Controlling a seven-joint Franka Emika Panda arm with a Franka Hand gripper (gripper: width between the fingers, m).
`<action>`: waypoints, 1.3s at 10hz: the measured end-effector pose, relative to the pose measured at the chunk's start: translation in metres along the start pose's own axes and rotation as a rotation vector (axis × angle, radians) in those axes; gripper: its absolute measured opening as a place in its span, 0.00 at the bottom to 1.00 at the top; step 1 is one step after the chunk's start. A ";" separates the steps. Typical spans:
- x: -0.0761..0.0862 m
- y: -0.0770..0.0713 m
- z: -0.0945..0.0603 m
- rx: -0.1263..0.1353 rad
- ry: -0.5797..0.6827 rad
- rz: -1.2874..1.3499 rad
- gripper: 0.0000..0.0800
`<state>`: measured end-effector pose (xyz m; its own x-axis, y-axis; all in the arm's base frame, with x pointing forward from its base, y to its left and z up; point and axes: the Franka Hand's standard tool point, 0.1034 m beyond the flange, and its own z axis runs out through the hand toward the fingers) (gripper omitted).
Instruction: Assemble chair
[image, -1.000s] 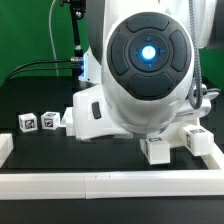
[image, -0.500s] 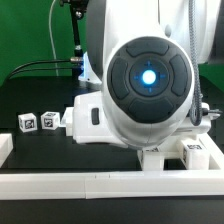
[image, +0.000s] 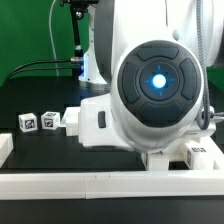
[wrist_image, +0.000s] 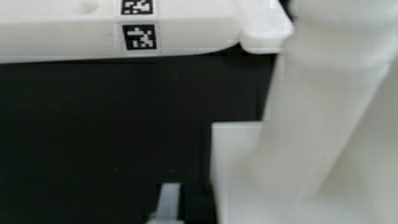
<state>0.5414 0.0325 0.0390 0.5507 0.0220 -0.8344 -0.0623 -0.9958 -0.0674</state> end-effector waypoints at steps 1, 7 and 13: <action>0.000 0.000 0.000 0.001 0.000 0.001 0.04; -0.001 0.000 -0.012 0.002 0.042 0.033 0.77; -0.023 0.033 -0.070 0.027 0.548 -0.023 0.81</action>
Offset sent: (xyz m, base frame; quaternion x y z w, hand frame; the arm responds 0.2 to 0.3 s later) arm 0.0000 0.0000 0.0000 0.0000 0.0000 0.0000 1.0000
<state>0.5851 -0.0072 0.0944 0.9046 -0.0134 -0.4261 -0.0628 -0.9928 -0.1022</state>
